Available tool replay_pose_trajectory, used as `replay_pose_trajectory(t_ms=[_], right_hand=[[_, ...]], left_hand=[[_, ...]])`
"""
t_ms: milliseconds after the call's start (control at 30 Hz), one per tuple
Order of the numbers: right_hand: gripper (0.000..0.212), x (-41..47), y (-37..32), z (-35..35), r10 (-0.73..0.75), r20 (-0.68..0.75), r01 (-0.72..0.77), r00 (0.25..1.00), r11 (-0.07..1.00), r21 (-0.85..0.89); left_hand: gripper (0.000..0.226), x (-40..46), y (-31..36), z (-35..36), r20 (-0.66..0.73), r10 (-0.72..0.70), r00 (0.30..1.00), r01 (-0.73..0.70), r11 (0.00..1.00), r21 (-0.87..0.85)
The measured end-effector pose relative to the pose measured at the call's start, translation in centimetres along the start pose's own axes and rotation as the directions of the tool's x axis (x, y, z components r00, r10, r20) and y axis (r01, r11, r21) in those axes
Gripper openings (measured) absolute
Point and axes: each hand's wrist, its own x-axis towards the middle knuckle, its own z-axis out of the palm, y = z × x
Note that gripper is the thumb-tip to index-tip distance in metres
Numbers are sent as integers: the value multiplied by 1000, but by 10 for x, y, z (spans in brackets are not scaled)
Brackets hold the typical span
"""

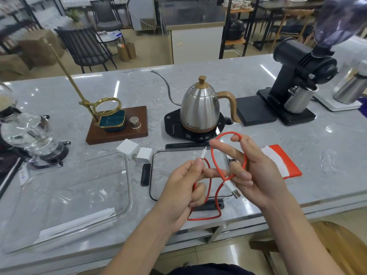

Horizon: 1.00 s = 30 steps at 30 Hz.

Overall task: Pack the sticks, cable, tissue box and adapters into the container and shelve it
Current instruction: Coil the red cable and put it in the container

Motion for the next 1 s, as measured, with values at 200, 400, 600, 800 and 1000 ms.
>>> replay_pose_trajectory(t_ms=[200, 400, 600, 800, 1000], right_hand=[[23, -3, 0, 0, -23, -51, 15, 998, 988, -156], [20, -1, -6, -8, -70, -88, 55, 994, 985, -166], [25, 2, -31, -23, -136, -111, 128, 984, 989, -77], [20, 5, -50, -34, -310, -210, 283, 927, 947, -150], [20, 13, -57, -34, -497, -234, 380, 836, 831, -407]], left_hand=[[27, 4, -3, -2, 24, -25, 999, 27, 998, -53], [25, 10, 2, -14, -39, -32, 999, 26, 988, -149], [27, 16, 8, -36, -131, -24, 991, 0, 983, -185], [27, 18, 14, -54, -79, -125, 989, 94, 945, -313], [30, 16, 14, -55, -22, -231, 973, 212, 925, -315]])
